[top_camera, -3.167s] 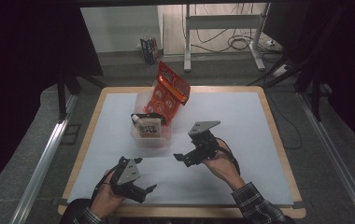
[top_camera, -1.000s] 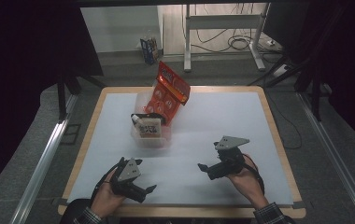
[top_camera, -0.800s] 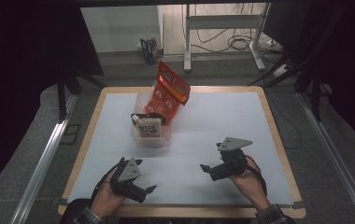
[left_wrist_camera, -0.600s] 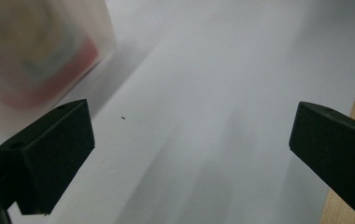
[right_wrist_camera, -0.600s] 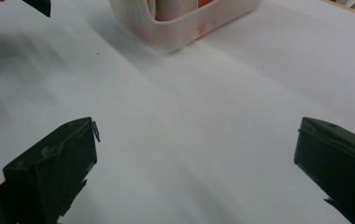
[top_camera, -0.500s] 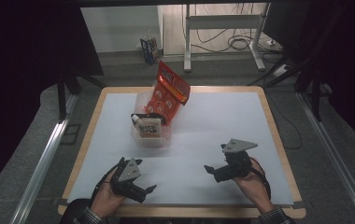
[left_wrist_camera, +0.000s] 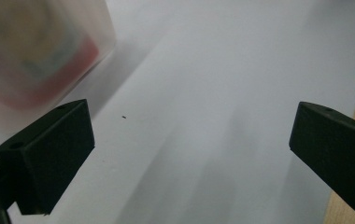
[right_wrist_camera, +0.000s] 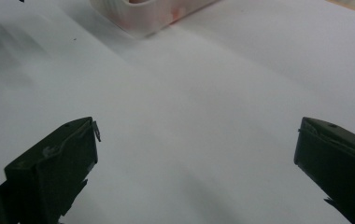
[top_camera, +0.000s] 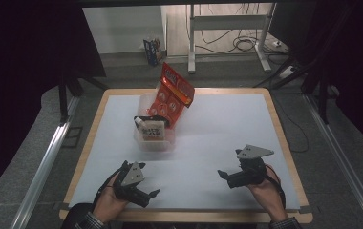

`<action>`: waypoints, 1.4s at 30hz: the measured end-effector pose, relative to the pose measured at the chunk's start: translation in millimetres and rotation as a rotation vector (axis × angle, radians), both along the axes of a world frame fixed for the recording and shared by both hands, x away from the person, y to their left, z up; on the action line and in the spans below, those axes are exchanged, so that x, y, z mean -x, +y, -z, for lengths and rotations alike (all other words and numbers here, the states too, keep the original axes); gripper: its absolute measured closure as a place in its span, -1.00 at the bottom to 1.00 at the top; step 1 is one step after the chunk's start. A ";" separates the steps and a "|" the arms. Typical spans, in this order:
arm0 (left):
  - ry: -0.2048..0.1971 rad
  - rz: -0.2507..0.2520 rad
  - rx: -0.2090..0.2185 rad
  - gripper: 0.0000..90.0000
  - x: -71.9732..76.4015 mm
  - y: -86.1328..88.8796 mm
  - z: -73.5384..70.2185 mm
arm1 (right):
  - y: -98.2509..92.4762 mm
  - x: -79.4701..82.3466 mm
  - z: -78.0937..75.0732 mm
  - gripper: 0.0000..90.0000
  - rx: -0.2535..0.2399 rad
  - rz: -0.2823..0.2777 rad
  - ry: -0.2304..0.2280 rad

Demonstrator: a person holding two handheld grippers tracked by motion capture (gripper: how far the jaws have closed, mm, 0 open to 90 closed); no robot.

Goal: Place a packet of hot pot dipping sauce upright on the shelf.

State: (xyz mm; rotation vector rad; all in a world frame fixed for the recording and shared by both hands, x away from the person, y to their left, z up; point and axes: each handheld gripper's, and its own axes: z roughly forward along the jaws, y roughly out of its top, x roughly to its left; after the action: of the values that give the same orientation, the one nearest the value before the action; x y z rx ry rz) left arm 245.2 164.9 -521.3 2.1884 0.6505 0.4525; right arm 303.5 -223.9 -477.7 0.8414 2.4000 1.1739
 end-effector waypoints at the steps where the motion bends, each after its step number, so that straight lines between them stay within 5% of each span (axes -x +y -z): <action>1: 0.000 0.000 -0.002 -1.00 0.0 -0.1 0.1 | -1.1 0.5 0.2 -1.00 0.001 0.004 0.002; 28: -0.005 -0.007 -0.015 -1.00 -0.8 -0.4 1.5 | -47.6 12.3 14.2 -1.00 0.025 0.118 0.023; 42: -0.004 -0.006 -0.028 -1.00 -0.9 -1.6 2.8 | -59.3 9.7 26.9 -1.00 0.055 0.151 0.097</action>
State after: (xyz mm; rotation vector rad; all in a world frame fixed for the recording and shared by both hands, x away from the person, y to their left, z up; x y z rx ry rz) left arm 246.2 163.3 -524.0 2.2123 0.6525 0.4720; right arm 293.9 -283.2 -504.6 1.0633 2.3848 1.0277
